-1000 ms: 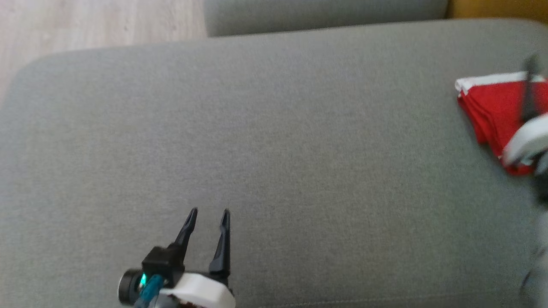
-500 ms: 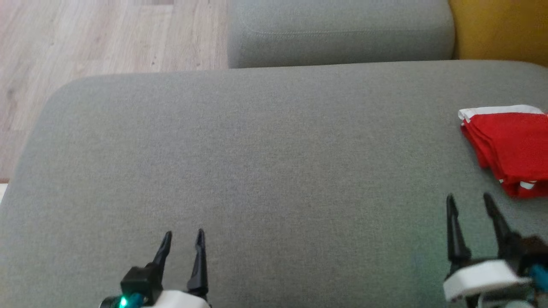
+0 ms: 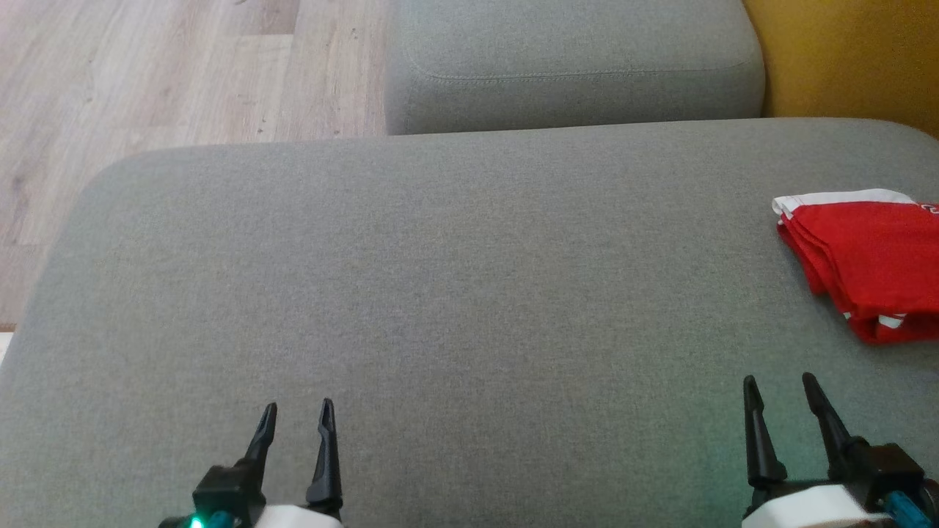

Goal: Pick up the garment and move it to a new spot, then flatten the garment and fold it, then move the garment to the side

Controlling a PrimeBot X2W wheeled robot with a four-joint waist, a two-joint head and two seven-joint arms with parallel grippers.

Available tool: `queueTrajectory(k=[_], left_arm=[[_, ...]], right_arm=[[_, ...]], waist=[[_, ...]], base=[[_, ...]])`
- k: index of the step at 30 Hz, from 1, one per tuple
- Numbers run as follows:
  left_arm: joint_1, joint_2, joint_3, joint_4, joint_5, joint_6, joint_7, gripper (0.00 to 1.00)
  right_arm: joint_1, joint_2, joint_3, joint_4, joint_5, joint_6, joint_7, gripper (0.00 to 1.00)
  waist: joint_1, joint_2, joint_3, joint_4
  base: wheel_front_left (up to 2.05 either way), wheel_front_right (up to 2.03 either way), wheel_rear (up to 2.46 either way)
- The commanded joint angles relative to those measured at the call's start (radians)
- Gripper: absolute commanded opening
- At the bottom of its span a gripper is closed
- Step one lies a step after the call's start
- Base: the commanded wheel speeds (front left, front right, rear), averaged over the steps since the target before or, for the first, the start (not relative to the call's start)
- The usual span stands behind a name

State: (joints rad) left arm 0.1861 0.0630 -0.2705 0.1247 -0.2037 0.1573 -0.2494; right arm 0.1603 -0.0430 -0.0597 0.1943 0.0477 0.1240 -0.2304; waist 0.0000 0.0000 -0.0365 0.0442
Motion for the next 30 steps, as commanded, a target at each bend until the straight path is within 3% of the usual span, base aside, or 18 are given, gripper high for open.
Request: queueTrajectory(k=[1, 4, 5, 10, 30], left_arm=[[-0.019, -0.004, 0.041, -0.036, 0.009, -0.003, -0.012, 1.0], [-0.016, -0.006, 0.045, -0.038, 0.015, -0.004, -0.012, 1.0], [-0.016, -0.007, 0.047, -0.042, 0.019, -0.006, -0.012, 0.0], [0.037, -0.002, 0.01, 0.07, 0.009, 0.0, 0.003, 0.0], [-0.017, 0.01, 0.054, 0.078, -0.244, -0.048, 0.048, 0.0]], right_arm=[[-0.018, -0.007, 0.027, -0.026, 0.009, 0.007, -0.015, 1.0], [-0.016, -0.007, 0.028, -0.019, 0.013, 0.007, -0.02, 1.0], [-0.015, -0.007, 0.028, -0.018, 0.014, 0.007, -0.022, 0.0], [0.013, 0.001, 0.008, 0.086, 0.005, 0.0, -0.007, 0.0], [-0.034, -0.001, -0.003, 0.08, 0.266, 0.001, 0.052, 0.0]], waist=[[0.0, 0.0, -0.001, 0.0], [0.0, 0.0, -0.004, -0.001], [0.0, 0.0, -0.005, -0.003], [0.0, 0.0, -0.006, -0.002], [0.0, 0.0, 0.002, -0.009]], base=[[0.0, 0.0, 0.0], [0.0, 0.0, 0.0], [0.0, 0.0, 0.0], [0.0, 0.0, 0.0], [0.0, 0.0, 0.0]])
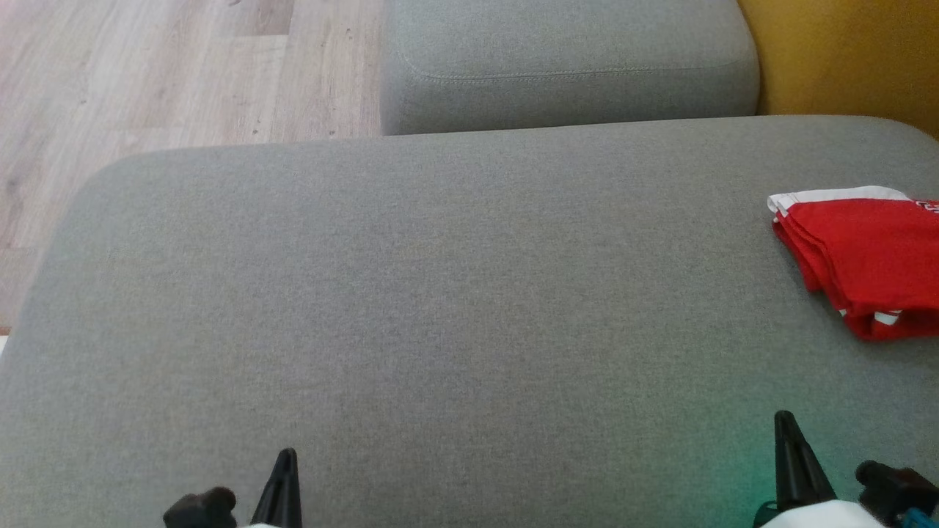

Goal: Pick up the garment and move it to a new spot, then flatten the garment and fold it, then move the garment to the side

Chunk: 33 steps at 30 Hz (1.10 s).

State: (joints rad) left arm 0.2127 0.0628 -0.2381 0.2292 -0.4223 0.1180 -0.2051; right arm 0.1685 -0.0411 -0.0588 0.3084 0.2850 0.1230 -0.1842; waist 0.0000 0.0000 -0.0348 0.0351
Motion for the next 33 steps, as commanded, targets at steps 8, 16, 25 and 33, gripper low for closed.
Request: queueTrajectory(k=[8, 16, 25, 33], left_arm=[[-0.066, 0.013, 0.04, -0.021, -0.121, -0.027, 0.022, 0.0], [-0.084, 0.016, 0.057, -0.02, -0.204, -0.043, 0.039, 0.0], [-0.107, 0.018, 0.079, -0.017, -0.308, -0.064, 0.062, 0.0], [-0.128, 0.019, 0.101, -0.015, -0.401, -0.083, 0.082, 0.0]], right_arm=[[-0.06, -0.003, -0.008, -0.036, 0.128, 0.002, 0.028, 0.0], [-0.076, -0.003, -0.011, -0.038, 0.215, 0.003, 0.048, 0.0], [-0.096, -0.004, -0.016, -0.041, 0.327, 0.003, 0.073, 0.0], [-0.114, -0.005, -0.02, -0.043, 0.426, 0.004, 0.096, 0.0]], waist=[[0.0, 0.0, 0.003, -0.003], [0.0, 0.0, 0.006, -0.005], [0.0, 0.0, 0.009, -0.008], [0.0, 0.0, 0.012, -0.011]], base=[[0.0, 0.0, 0.0], [0.0, 0.0, 0.0], [0.0, 0.0, 0.0], [0.0, 0.0, 0.0]])
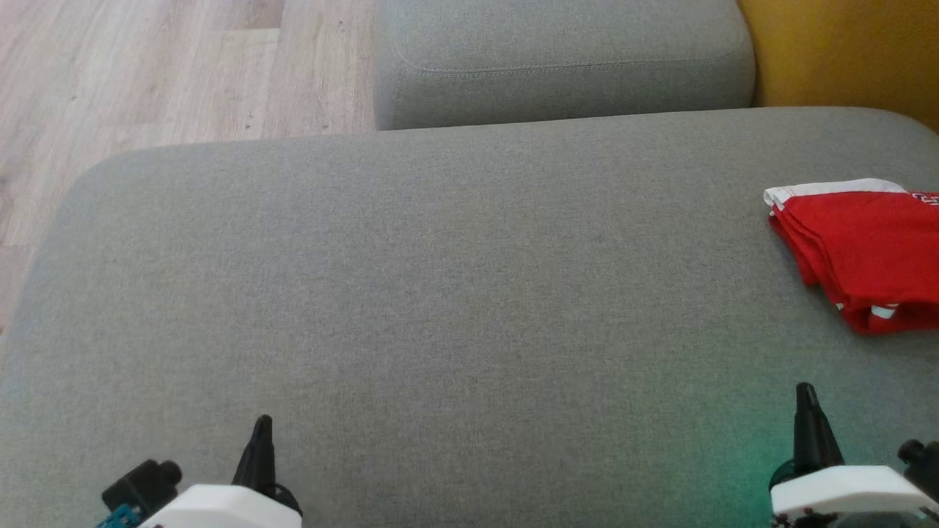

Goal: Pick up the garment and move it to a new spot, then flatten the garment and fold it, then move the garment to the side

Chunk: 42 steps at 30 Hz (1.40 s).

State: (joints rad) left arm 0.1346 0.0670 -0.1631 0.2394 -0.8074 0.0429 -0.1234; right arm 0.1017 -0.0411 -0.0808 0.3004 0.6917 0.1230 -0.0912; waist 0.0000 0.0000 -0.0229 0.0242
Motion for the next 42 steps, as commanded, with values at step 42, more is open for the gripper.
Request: queueTrajectory(k=[42], left_arm=[[-0.157, 0.015, 0.143, -0.009, -0.484, -0.102, 0.114, 0.0]], right_arm=[[-0.14, -0.007, -0.018, -0.047, 0.53, 0.006, 0.117, 0.0]], waist=[[0.0, 0.0, 0.015, -0.014]], base=[[0.0, 0.0, 0.0]])
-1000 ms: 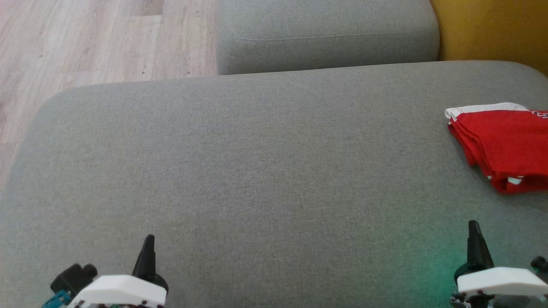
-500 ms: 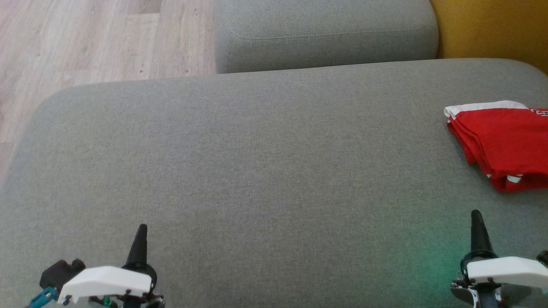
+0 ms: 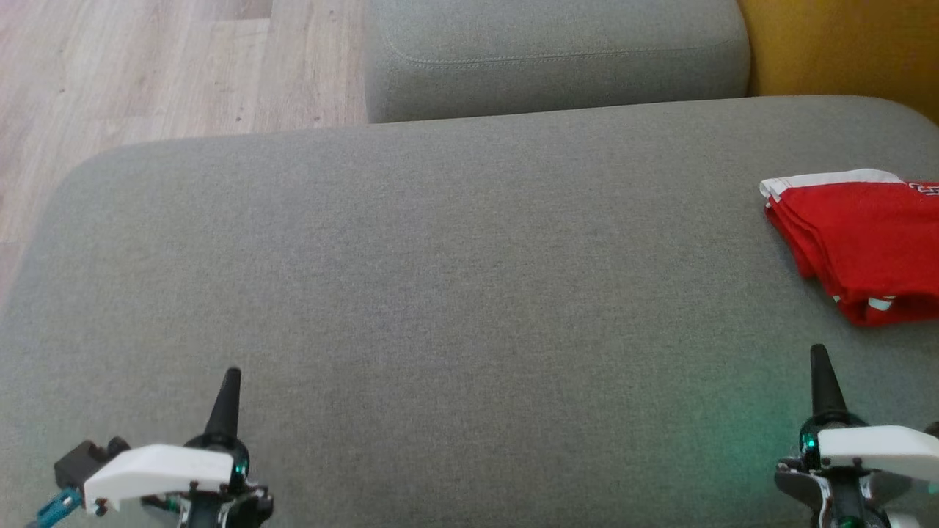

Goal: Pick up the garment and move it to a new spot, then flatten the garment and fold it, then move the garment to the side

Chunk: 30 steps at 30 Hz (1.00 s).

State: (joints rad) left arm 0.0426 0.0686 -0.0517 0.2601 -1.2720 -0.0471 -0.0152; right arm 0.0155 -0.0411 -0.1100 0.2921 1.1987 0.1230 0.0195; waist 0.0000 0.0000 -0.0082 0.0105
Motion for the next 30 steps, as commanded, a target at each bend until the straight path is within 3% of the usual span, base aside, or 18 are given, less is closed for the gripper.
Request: queueTrajectory(k=[1, 30], left_arm=[[-0.068, 0.013, 0.035, -0.029, -0.03, -0.014, 0.009, 0.0], [-0.145, 0.009, 0.124, -0.017, -0.356, -0.081, 0.095, 0.0]], right_arm=[[-0.056, -0.007, 0.011, -0.039, 0.035, 0.006, 0.01, 0.0], [-0.121, -0.009, -0.003, -0.047, 0.396, 0.008, 0.091, 0.0]], waist=[[0.0, 0.0, 0.001, 0.0], [0.0, 0.0, 0.011, -0.01]], base=[[0.0, 0.0, 0.0], [0.0, 0.0, 0.0]])
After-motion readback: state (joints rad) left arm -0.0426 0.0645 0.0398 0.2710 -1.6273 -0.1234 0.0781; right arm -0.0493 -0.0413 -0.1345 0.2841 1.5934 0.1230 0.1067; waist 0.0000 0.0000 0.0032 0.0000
